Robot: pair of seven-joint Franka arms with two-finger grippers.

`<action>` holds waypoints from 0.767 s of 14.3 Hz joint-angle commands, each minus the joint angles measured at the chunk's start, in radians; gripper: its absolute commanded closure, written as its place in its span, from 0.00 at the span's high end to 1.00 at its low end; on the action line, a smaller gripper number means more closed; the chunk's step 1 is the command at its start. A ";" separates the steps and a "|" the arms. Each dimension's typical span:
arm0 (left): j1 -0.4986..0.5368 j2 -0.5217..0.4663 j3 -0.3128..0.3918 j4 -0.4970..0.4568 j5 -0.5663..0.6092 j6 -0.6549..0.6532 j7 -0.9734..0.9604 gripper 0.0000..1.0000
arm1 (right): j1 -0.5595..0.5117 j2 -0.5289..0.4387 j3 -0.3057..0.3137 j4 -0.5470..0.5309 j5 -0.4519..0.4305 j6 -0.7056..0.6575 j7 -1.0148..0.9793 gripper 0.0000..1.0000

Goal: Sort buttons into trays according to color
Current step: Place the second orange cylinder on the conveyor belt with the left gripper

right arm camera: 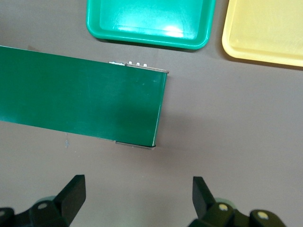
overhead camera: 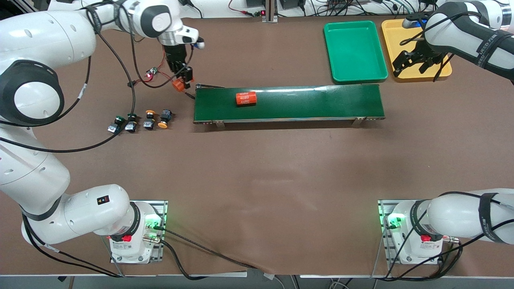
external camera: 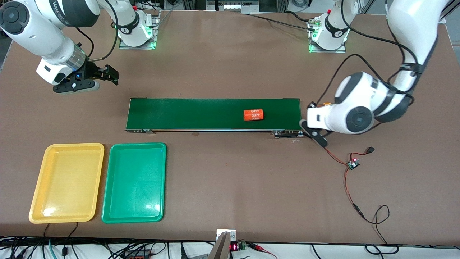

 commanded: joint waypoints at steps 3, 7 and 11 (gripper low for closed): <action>-0.038 -0.008 -0.052 -0.067 0.096 0.107 0.246 0.24 | 0.003 -0.004 -0.003 -0.007 0.009 0.012 0.007 1.00; -0.108 -0.008 -0.088 -0.150 0.264 0.226 0.297 0.24 | 0.003 -0.003 -0.002 -0.007 0.009 0.012 0.007 1.00; -0.113 -0.001 -0.088 -0.237 0.330 0.364 0.301 0.27 | 0.003 -0.003 -0.003 -0.007 0.009 0.012 0.007 1.00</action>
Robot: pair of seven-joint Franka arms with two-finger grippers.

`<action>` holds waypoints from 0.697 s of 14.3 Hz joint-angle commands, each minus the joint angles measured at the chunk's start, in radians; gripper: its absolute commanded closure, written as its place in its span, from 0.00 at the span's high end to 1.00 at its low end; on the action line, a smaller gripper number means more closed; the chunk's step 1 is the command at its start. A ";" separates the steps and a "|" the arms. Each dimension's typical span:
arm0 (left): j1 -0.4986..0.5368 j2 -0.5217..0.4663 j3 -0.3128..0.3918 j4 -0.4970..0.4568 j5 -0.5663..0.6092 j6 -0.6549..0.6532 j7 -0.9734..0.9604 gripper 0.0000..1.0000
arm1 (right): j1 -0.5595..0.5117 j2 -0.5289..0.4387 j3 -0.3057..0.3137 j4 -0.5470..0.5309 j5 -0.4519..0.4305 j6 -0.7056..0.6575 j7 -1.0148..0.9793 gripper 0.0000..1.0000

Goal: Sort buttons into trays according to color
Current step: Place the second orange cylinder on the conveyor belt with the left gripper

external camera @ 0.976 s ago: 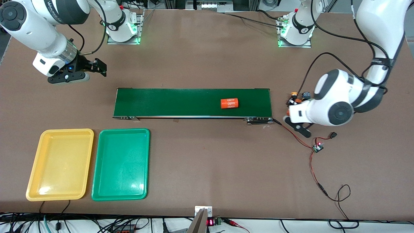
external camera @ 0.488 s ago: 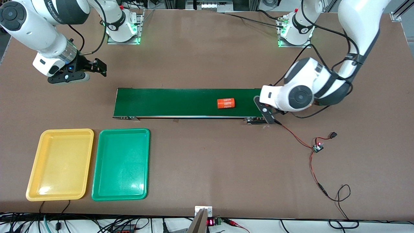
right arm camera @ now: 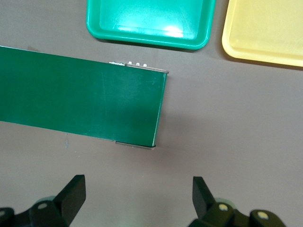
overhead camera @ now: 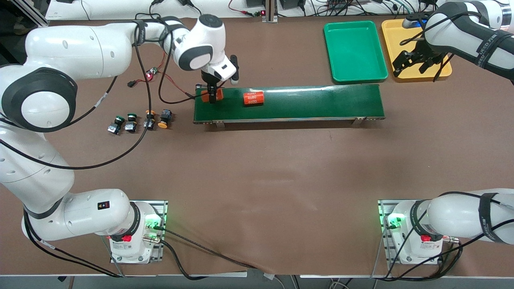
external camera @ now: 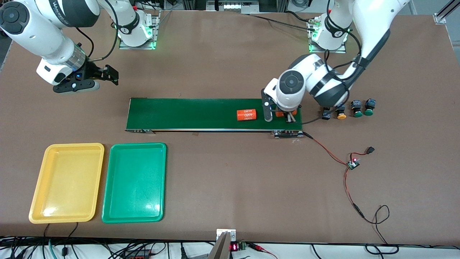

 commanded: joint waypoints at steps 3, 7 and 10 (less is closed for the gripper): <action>0.026 -0.002 -0.006 -0.054 0.045 0.084 0.025 1.00 | 0.003 -0.002 -0.002 -0.007 0.009 0.011 0.007 1.00; 0.033 -0.028 -0.011 -0.028 0.043 -0.001 -0.027 1.00 | 0.003 0.000 -0.003 -0.007 0.009 0.011 0.007 1.00; 0.046 -0.077 -0.022 0.035 0.011 -0.113 -0.203 1.00 | 0.003 0.000 -0.003 -0.007 0.009 0.011 0.007 1.00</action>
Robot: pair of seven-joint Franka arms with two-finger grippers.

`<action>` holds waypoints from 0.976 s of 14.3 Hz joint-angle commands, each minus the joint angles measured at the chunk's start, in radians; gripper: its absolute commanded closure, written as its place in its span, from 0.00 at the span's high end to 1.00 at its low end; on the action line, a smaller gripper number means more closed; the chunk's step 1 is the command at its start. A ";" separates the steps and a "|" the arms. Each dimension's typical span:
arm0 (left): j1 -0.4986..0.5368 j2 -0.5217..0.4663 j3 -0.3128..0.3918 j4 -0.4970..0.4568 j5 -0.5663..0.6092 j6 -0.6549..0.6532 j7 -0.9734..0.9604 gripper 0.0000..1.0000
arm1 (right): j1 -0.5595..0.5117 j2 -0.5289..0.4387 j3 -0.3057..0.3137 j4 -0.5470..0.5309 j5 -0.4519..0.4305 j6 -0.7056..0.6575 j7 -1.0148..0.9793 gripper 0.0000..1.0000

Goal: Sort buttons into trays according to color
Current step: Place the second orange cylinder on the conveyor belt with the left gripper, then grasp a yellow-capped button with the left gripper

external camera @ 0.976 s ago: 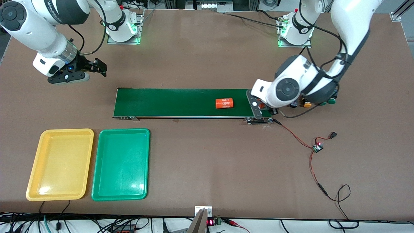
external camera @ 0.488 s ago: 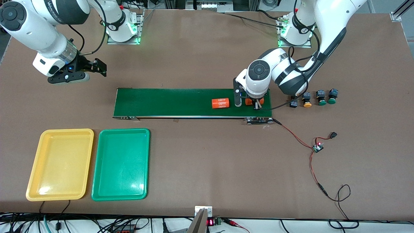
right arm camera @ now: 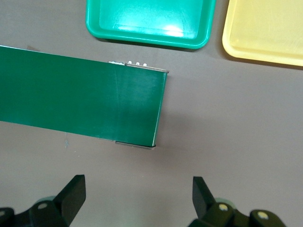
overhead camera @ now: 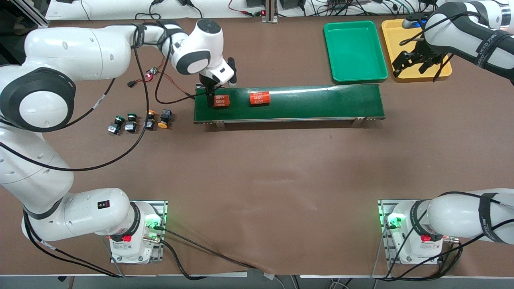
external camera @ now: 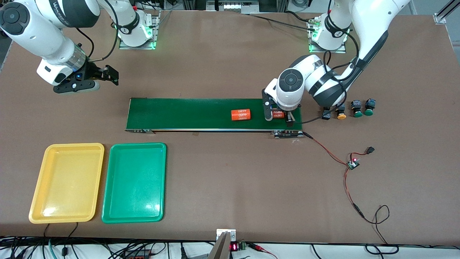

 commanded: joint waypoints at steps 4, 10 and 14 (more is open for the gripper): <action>0.056 -0.051 -0.016 0.187 -0.078 -0.232 -0.353 1.00 | 0.003 -0.003 -0.003 -0.007 0.009 0.010 0.007 1.00; 0.105 -0.083 0.146 0.348 -0.293 -0.376 -0.455 1.00 | 0.002 -0.003 -0.003 -0.007 0.009 0.010 0.007 1.00; -0.082 -0.168 0.505 0.309 -0.504 -0.378 -0.453 1.00 | 0.003 -0.003 -0.003 -0.007 0.009 0.010 0.007 1.00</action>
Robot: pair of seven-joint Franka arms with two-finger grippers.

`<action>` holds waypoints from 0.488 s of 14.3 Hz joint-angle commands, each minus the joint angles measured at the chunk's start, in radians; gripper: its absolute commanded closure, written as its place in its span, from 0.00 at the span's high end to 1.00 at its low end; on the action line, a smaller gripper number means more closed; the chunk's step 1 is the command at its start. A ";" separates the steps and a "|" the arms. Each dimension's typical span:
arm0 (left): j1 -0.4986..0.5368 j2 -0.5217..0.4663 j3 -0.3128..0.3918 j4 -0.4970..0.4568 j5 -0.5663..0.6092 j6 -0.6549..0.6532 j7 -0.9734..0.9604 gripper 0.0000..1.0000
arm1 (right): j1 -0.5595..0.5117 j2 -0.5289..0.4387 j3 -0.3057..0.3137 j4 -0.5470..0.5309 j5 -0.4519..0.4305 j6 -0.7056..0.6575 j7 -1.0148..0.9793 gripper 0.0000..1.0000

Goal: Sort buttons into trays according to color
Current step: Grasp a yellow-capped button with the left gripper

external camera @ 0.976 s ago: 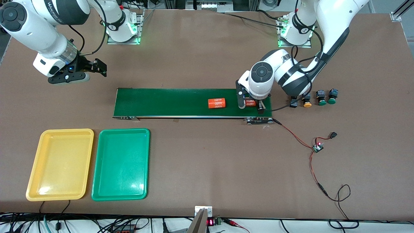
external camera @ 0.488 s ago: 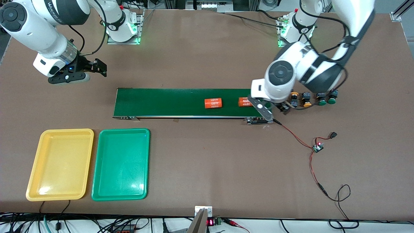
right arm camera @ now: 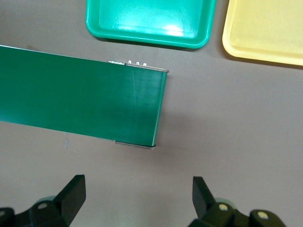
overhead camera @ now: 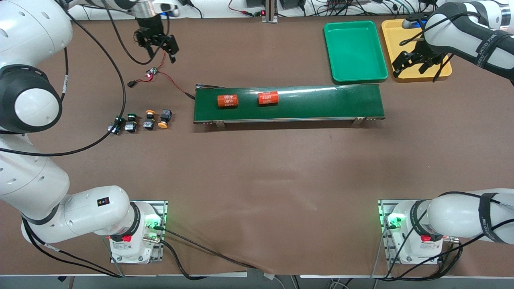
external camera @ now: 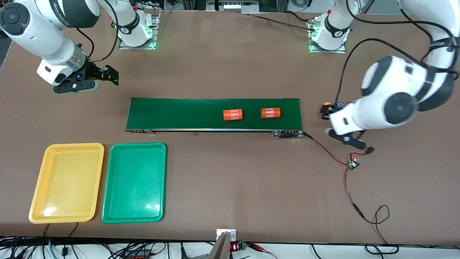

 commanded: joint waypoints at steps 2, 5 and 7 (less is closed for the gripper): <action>-0.198 -0.062 0.317 -0.060 -0.109 0.025 -0.010 1.00 | 0.004 -0.003 -0.003 -0.005 0.009 0.010 0.007 1.00; -0.218 -0.146 0.352 -0.245 -0.110 0.197 -0.011 1.00 | 0.004 -0.003 -0.003 -0.005 0.009 0.010 0.007 1.00; -0.234 -0.183 0.353 -0.378 -0.120 0.369 -0.022 1.00 | 0.002 -0.003 -0.003 -0.006 0.009 0.010 0.007 1.00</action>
